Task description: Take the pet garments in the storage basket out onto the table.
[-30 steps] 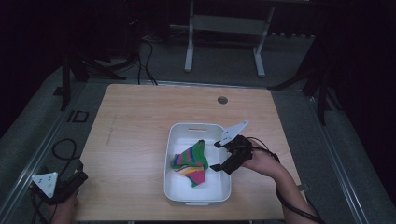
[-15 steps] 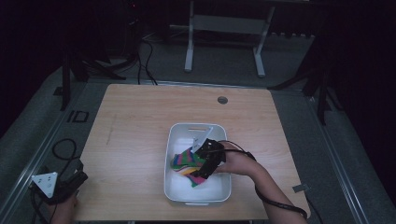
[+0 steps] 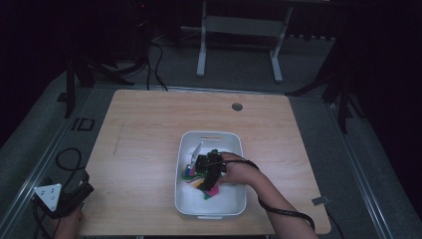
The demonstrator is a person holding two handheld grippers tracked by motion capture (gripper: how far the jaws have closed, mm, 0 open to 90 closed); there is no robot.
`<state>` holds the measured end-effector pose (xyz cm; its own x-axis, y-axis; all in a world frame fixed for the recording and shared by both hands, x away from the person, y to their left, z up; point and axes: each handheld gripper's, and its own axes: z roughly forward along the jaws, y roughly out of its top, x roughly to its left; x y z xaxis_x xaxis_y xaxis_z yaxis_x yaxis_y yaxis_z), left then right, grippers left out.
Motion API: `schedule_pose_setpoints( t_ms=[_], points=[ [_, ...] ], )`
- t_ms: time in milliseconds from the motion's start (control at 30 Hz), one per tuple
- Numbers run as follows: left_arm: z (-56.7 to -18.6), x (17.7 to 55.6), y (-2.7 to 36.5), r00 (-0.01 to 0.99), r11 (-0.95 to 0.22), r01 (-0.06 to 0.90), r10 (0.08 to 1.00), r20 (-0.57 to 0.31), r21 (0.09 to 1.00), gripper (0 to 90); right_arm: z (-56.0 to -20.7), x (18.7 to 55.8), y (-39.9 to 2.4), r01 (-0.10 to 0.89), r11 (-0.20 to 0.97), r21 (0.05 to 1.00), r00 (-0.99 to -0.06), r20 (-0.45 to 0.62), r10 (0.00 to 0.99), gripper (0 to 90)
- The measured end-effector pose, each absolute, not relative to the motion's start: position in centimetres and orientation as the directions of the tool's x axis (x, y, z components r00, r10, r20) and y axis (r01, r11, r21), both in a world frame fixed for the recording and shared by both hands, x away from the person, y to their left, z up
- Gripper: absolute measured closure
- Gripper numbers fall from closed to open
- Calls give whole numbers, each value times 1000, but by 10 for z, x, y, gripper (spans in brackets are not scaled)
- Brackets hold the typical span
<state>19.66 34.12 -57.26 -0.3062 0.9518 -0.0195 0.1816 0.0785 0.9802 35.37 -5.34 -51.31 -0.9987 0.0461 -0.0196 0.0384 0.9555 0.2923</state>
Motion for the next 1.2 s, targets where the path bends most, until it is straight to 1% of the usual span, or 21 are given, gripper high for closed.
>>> schedule_pose_setpoints(
  t_ms=[33, 100, 133, 167, 200, 233, 300, 400, 567, 633, 667, 700, 800, 833, 1000, 1067, 1200],
  points=[
    [-573, 197, 341, -306, 78, 182, 952, -19, 980, 4, -514, 353, -52, 27, 958, 284, -999, -37, 39, 306],
    [-573, 197, 341, -307, 79, 181, 952, -20, 980, 4, -516, 351, -50, 9, 964, 266, -997, -68, 28, 382],
    [-573, 197, 341, -307, 79, 181, 952, -20, 980, 4, -517, 350, -49, 11, 965, 261, -996, -80, 33, 405],
    [-573, 196, 341, -307, 78, 181, 952, -19, 980, 4, -518, 350, -49, 8, 966, 260, -995, -90, 32, 448],
    [-573, 196, 341, -307, 78, 180, 952, -19, 981, 4, -518, 349, -49, -4, 966, 260, -993, -116, 27, 543],
    [-573, 196, 341, -307, 77, 180, 952, -18, 981, 4, -517, 348, -49, -2, 965, 261, -991, -129, 33, 585],
    [-573, 196, 341, -308, 76, 181, 951, -17, 981, 4, -517, 348, -50, -4, 966, 258, -990, -138, 33, 653],
    [-573, 197, 341, -308, 79, 181, 951, -20, 980, 4, -515, 347, -49, -8, 966, 259, -987, -156, 33, 721],
    [-573, 197, 341, -309, 79, 182, 951, -19, 980, 4, -505, 346, -53, -3, 958, 288, -988, -148, 42, 736],
    [-573, 197, 341, -310, 79, 182, 951, -19, 980, 4, -491, 345, -58, -4, 948, 320, -986, -160, 50, 736],
    [-573, 197, 341, -310, 79, 182, 950, -19, 980, 4, -491, 345, -58, -4, 948, 320, -986, -160, 50, 736],
    [-573, 197, 341, -311, 78, 181, 950, -18, 980, 4, -480, 344, -61, -10, 942, 335, -985, -168, 49, 737],
    [-573, 197, 341, -311, 77, 182, 950, -17, 980, 4, -470, 343, -63, -16, 936, 352, -984, -173, 48, 737],
    [-573, 197, 341, -312, 79, 183, 950, -18, 980, 4, -458, 341, -65, -26, 929, 369, -982, -183, 46, 737],
    [-573, 197, 341, -314, 79, 182, 949, -19, 980, 4, -430, 339, -72, -38, 912, 408, -977, -207, 52, 736],
    [-573, 197, 340, -314, 73, 185, 949, -11, 980, 4, -420, 339, -76, -37, 903, 428, -974, -216, 63, 736],
    [-573, 197, 341, -315, 81, 181, 949, -21, 980, 4, -412, 339, -80, -36, 899, 437, -972, -223, 69, 736]
  ],
)
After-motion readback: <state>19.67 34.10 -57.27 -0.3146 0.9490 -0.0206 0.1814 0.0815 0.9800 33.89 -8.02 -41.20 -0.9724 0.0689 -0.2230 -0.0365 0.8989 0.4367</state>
